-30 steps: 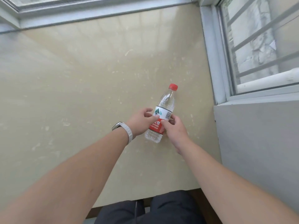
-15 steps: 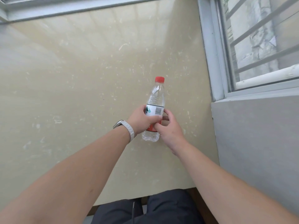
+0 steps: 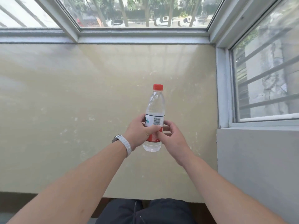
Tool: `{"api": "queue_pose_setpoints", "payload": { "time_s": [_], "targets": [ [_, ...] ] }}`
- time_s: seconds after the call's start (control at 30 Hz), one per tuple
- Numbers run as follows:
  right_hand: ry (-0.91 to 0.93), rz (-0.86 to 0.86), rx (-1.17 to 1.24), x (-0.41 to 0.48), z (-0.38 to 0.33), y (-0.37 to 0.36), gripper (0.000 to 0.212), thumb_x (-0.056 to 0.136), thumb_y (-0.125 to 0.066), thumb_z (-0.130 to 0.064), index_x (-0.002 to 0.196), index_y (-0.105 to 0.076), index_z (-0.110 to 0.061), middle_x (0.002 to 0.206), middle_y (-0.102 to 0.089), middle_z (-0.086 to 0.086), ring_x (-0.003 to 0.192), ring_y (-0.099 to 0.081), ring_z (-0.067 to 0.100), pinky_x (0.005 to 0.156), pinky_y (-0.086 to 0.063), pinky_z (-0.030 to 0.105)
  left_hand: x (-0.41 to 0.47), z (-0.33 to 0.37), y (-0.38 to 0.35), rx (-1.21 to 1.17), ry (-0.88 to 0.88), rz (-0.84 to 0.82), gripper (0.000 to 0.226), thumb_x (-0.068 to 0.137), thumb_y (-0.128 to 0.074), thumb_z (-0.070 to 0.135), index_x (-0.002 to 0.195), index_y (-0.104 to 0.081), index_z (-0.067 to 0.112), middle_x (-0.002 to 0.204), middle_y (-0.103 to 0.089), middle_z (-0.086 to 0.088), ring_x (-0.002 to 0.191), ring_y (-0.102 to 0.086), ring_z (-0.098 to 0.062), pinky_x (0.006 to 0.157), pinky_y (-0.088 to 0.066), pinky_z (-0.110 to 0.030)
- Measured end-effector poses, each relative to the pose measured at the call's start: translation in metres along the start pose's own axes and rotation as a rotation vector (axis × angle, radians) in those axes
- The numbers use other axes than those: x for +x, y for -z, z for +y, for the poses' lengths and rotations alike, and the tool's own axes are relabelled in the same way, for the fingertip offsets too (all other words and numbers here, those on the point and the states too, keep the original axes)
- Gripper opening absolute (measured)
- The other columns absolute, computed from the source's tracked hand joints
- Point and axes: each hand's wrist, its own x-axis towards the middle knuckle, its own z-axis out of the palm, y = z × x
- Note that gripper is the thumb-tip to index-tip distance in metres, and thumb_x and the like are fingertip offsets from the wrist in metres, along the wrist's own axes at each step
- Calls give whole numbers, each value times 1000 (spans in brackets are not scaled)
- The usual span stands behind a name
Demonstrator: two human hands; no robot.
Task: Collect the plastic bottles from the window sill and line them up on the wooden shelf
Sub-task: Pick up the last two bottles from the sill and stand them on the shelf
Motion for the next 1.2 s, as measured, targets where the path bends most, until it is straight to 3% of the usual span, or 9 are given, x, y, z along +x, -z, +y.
{"api": "queue_pose_setpoints", "payload": {
  "time_s": [0.17, 0.3, 0.47, 0.63, 0.73, 0.83, 0.97, 1.2],
  "targets": [
    [-29, -192, -11, -25, -37, -27, 53, 71, -73, -57, 118, -60, -36, 115, -69, -5, 103, -68, 9, 88, -52, 36, -53, 18, 35, -101, -78, 152, 35, 80, -80, 13, 112, -66, 20, 100, -76, -1, 85, -73, -11, 66, -54, -20],
    [-71, -353, 11, -47, -60, -53, 32, 89, -69, -39, 117, -63, -25, 113, -73, -4, 97, -69, 5, 93, -54, 38, -99, 21, 63, -193, -145, 279, 38, 78, -82, 13, 111, -65, 21, 98, -77, 1, 88, -73, -14, 72, -56, -26],
    [-86, -513, -8, -79, -72, -94, 40, 80, -67, -39, 116, -66, -22, 115, -73, -1, 107, -67, 18, 95, -53, 42, -163, 5, 92, -248, -204, 456, 40, 75, -84, 19, 110, -65, 22, 99, -76, 1, 92, -73, -17, 79, -59, -34],
    [-127, -636, -64, -113, -76, -141, 32, 93, -63, -28, 123, -64, -16, 117, -73, 3, 108, -67, 23, 102, -50, 45, -224, -23, 122, -329, -250, 623, 47, 68, -86, 27, 110, -65, 22, 102, -76, -1, 94, -72, -20, 82, -60, -39],
    [-122, -694, -131, -136, -76, -171, 39, 88, -65, -34, 124, -66, -17, 121, -71, 2, 108, -68, 23, 100, -52, 41, -258, -39, 142, -369, -285, 679, 49, 66, -85, 30, 110, -66, 23, 101, -75, 0, 94, -72, -17, 81, -59, -38],
    [-91, -754, -179, -160, -77, -203, 50, 81, -65, -40, 125, -67, -17, 123, -70, -1, 111, -66, 24, 101, -50, 42, -290, -54, 162, -410, -337, 736, 47, 65, -83, 31, 108, -67, 23, 97, -75, 3, 86, -70, -9, 72, -55, -27],
    [-60, -762, -218, -188, -77, -254, 52, 77, -67, -39, 123, -68, -16, 122, -71, 2, 106, -68, 24, 100, -51, 43, -323, -79, 202, -438, -385, 761, 51, 63, -84, 35, 110, -66, 22, 100, -75, 0, 89, -70, -14, 74, -55, -27],
    [-31, -786, -247, -232, -73, -364, 24, 94, -59, -29, 105, -78, -21, 120, -71, 9, 111, -66, 30, 103, -48, 50, -381, -123, 296, -436, -464, 807, 49, 67, -83, 36, 112, -66, 27, 101, -74, 4, 94, -68, -14, 77, -55, -28]
  ]
}}
